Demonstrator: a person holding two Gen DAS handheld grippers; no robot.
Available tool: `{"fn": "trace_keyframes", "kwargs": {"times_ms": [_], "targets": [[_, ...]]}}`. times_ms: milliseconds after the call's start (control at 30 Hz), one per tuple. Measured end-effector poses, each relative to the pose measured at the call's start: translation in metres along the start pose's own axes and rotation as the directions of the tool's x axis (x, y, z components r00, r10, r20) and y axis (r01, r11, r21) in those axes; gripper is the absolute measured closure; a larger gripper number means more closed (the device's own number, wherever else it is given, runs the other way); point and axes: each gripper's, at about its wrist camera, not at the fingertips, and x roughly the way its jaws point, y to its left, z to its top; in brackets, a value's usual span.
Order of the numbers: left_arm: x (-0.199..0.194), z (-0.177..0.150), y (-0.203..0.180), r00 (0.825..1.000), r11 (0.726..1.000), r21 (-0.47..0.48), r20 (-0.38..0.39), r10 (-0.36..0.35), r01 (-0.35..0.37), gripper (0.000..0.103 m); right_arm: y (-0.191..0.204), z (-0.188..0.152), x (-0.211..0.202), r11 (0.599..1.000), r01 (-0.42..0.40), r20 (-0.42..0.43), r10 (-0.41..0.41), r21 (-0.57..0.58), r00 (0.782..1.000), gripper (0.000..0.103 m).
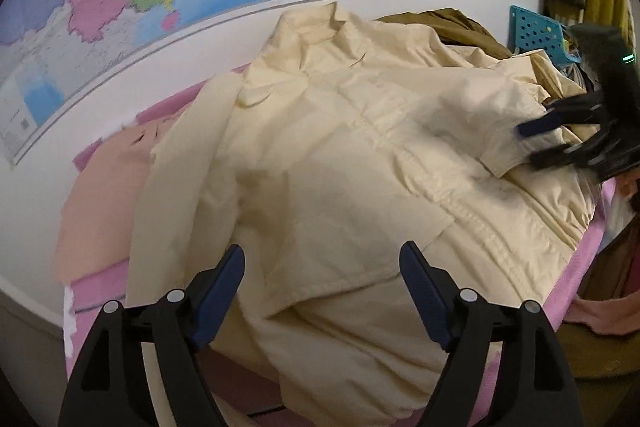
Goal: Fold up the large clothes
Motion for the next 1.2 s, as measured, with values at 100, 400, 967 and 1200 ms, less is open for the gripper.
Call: {"fn": "trace_keyframes", "kwargs": {"times_ms": [100, 400, 967, 1200], "targets": [[-0.002, -0.016, 0.011, 1.0, 0.998, -0.064, -0.006, -0.001, 0.001, 0.023, 0.003, 0.012, 0.04, 0.999, 0.041, -0.035, -0.04, 0.013, 0.999, 0.049], [-0.003, -0.025, 0.035, 0.999, 0.988, -0.148, 0.001, 0.037, -0.037, 0.022, -0.013, 0.034, 0.036, 0.997, 0.067, 0.061, -0.07, 0.046, 0.996, 0.101], [-0.019, -0.087, -0.021, 0.995, 0.996, 0.028, 0.046, -0.084, 0.082, 0.013, -0.034, 0.051, 0.051, 0.991, 0.11, 0.118, -0.118, 0.071, 0.986, 0.093], [0.013, -0.08, -0.012, 0.999, 0.995, -0.091, -0.034, 0.034, -0.037, 0.015, -0.037, 0.01, -0.033, 0.989, 0.063, 0.261, -0.097, 0.134, 0.96, 0.058]]}}
